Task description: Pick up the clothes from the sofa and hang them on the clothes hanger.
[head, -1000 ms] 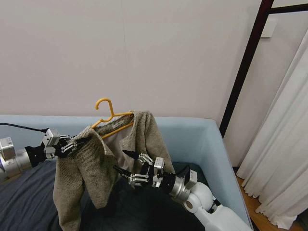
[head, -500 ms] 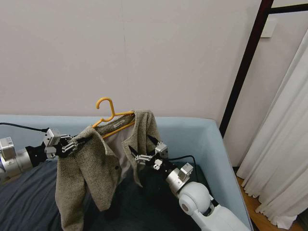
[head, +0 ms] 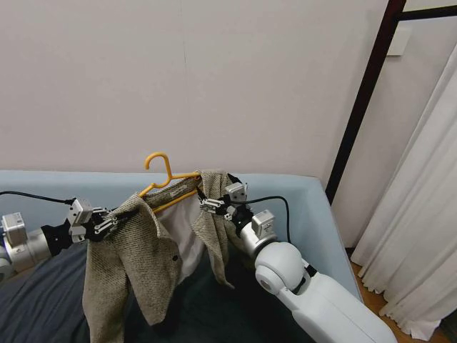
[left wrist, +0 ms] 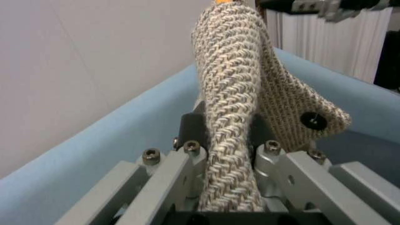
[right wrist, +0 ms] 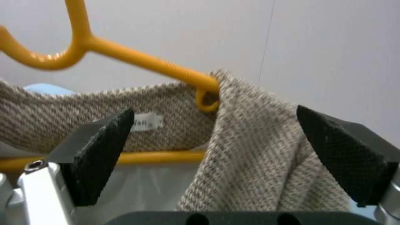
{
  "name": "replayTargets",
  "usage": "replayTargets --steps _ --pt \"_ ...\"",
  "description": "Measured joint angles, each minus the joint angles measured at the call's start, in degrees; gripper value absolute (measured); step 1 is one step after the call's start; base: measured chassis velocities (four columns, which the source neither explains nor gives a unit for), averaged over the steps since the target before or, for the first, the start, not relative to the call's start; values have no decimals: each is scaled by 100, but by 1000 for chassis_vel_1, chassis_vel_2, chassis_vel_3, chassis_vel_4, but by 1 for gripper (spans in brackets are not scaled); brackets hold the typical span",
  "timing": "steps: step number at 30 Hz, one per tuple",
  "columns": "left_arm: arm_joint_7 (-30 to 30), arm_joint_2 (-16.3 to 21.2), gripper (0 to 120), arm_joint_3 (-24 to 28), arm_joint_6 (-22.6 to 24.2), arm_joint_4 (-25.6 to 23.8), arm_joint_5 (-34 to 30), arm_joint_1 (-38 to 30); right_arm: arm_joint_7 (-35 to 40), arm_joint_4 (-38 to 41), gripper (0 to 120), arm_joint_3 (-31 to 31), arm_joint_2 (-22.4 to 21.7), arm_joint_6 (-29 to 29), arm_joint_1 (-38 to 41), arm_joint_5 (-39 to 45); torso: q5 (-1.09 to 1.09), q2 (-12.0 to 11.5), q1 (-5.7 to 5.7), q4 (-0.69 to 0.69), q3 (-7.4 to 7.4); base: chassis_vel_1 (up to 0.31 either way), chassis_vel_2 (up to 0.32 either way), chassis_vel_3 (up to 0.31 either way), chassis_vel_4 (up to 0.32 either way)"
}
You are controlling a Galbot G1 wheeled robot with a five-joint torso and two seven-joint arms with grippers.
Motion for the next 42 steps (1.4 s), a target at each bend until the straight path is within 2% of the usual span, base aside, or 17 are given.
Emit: replayTargets --steps 6,9,10,14,15,19,20,24,25,28,42 --pt "0 29 8 -14 -1 -50 -16 0 253 -362 81 -160 264 -137 222 -114 0 0 0 0 0 0 0 0 0" --pt "0 30 8 -17 -1 -55 -18 1 461 -467 67 -162 331 -297 280 -208 0 0 0 0 0 0 0 0 0" --pt "0 30 8 -17 -1 -55 -18 1 461 -467 67 -162 331 -297 280 -208 0 0 0 0 0 0 0 0 0" --pt "0 52 8 -20 -1 -24 -20 -9 569 -482 50 -131 308 -406 284 -254 1 0 0 -1 0 0 0 0 0" --pt "0 52 8 -20 -1 -24 -20 -9 569 -482 50 -131 308 -406 284 -254 1 0 0 -1 0 0 0 0 0" --pt "-1 49 8 -12 -3 10 -17 -12 516 -435 30 -46 276 -371 228 -254 1 0 0 -1 0 0 0 0 0" --pt "-1 49 8 -12 -3 10 -17 -12 516 -435 30 -46 276 -371 228 -254 1 0 0 -1 0 0 0 0 0" --pt "-1 49 8 -2 -8 34 -3 -6 434 -419 12 17 257 -299 211 -253 1 0 0 -1 -1 0 0 0 0" --pt "-1 49 8 -2 -8 34 -3 -6 434 -419 12 17 257 -299 211 -253 1 0 0 -1 -1 0 0 0 0" --pt "8 40 8 1 -12 41 34 9 406 -397 0 67 255 -286 232 -254 1 0 0 -1 -1 0 0 0 0" --pt "3 -44 8 73 -18 -4 128 23 155 -128 0 136 194 -295 343 -530 1 1 0 0 -1 0 0 0 0"
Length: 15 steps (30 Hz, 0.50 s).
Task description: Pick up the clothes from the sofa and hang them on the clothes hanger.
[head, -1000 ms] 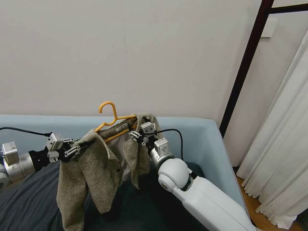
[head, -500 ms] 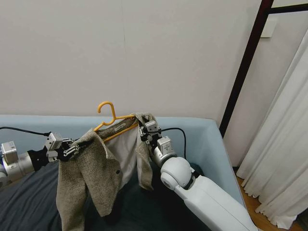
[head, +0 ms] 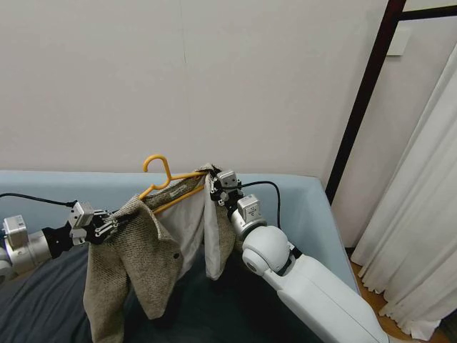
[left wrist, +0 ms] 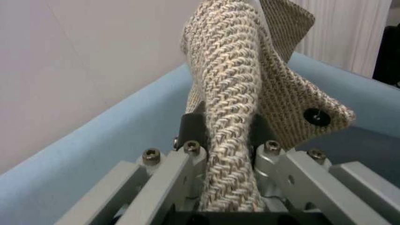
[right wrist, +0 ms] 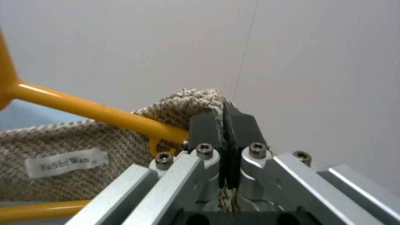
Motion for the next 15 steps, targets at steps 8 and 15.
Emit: replayTargets --steps 8,15 --pt "-64 -36 8 0 19 -73 -5 -9 -228 14 0 -146 84 124 -105 -81 0 0 0 0 0 0 0 0 0" --pt "-77 -105 8 -3 21 -85 -8 -12 -294 110 14 -257 62 297 -227 56 0 0 0 0 0 0 0 0 0"
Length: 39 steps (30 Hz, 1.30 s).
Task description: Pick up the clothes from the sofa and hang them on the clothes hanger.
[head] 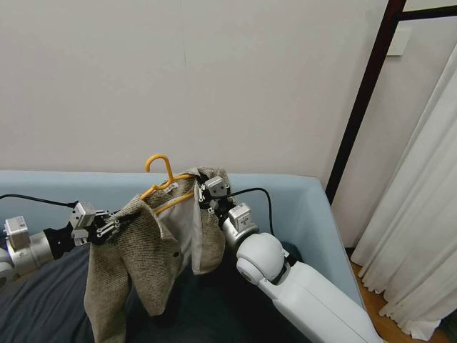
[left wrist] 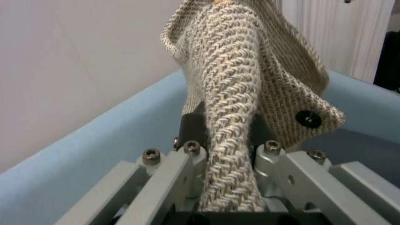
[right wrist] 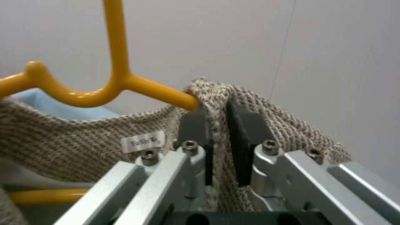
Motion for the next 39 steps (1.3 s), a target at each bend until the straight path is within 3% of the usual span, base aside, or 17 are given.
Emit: replayTargets --steps 9,17,20,21,23,25,26,27,29,33,39 --pt "-17 -14 8 -18 -11 56 0 -64 -217 584 45 -93 -395 -100 -189 396 0 0 0 -1 0 0 0 0 0" --pt "0 -61 8 -23 -49 76 -43 -99 -783 783 72 340 -706 245 -201 821 1 0 0 0 0 0 0 0 0" --pt "215 -84 8 -26 -105 67 -81 -88 -1553 530 89 744 -1104 453 39 973 1 0 0 0 0 0 0 0 0" --pt "215 -84 8 -26 -105 67 -81 -88 -1553 530 89 744 -1104 453 39 973 1 0 0 0 0 0 0 0 0" --pt "445 -85 8 -28 -131 68 -157 -84 -2554 260 97 856 -1475 788 275 1377 2 0 0 0 1 0 0 0 0" --pt "759 -77 8 -30 -145 111 -256 -102 -3820 -60 100 904 -1859 1158 526 1752 2 0 0 -1 1 0 0 0 0" --pt "759 -77 8 -30 -145 111 -256 -102 -3820 -60 100 904 -1859 1158 526 1752 2 0 0 -1 1 0 0 0 0" --pt "1009 -62 8 -31 -148 161 -295 -131 -4672 -275 100 915 -2102 1370 683 1848 2 -1 0 -1 1 0 0 0 0" --pt "1210 -44 8 -31 -149 197 -306 -145 -5383 -463 100 915 -2326 1510 818 1861 3 0 0 -1 1 0 0 0 0" --pt "1446 -16 8 -31 -149 223 -314 -145 -5934 -711 100 906 -2525 1559 1023 1695 2 -1 0 -1 1 0 0 0 0" --pt "1822 9 8 -39 -141 223 -276 -91 -6098 -981 100 830 -2617 1337 1307 1328 2 -1 0 0 1 0 0 0 0"
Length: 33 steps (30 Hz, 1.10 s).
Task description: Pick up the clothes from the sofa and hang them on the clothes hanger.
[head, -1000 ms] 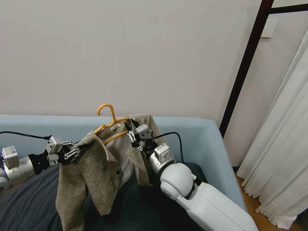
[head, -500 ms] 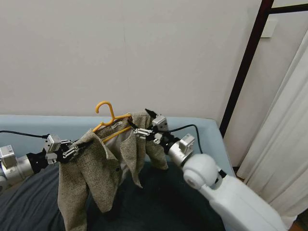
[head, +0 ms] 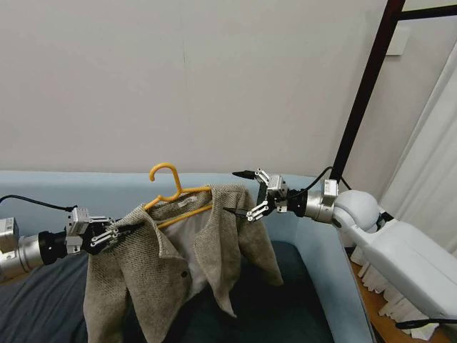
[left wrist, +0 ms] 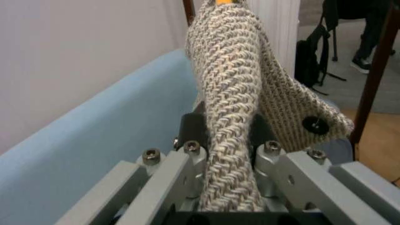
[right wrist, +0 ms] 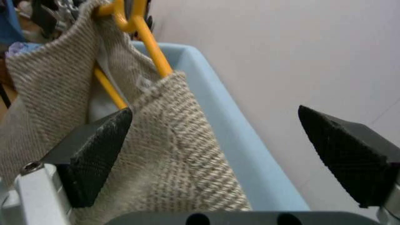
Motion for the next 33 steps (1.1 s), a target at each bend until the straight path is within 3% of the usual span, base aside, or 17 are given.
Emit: replayTargets --steps 3,10,15,31,33 --pt "62 -1 8 0 0 -15 49 25 -135 -44 100 -41 1 -180 57 -52 0 0 0 0 0 0 0 0 0" --pt "105 50 8 41 -24 -30 135 47 -1595 -388 100 -44 60 -539 213 -352 -1 0 0 0 -1 0 0 0 0" --pt "133 72 8 48 -56 -27 173 54 -1850 -508 100 -100 115 -676 279 -435 -1 0 0 0 -1 0 0 0 0" --pt "236 73 8 106 -157 -5 431 56 -2014 -732 38 -300 362 -1031 405 -55 -2 0 0 -1 -1 0 0 0 0" --pt "236 83 8 107 -157 -5 431 53 -2065 -733 34 -299 364 -1038 410 -59 -1 0 0 0 -1 0 0 0 0"
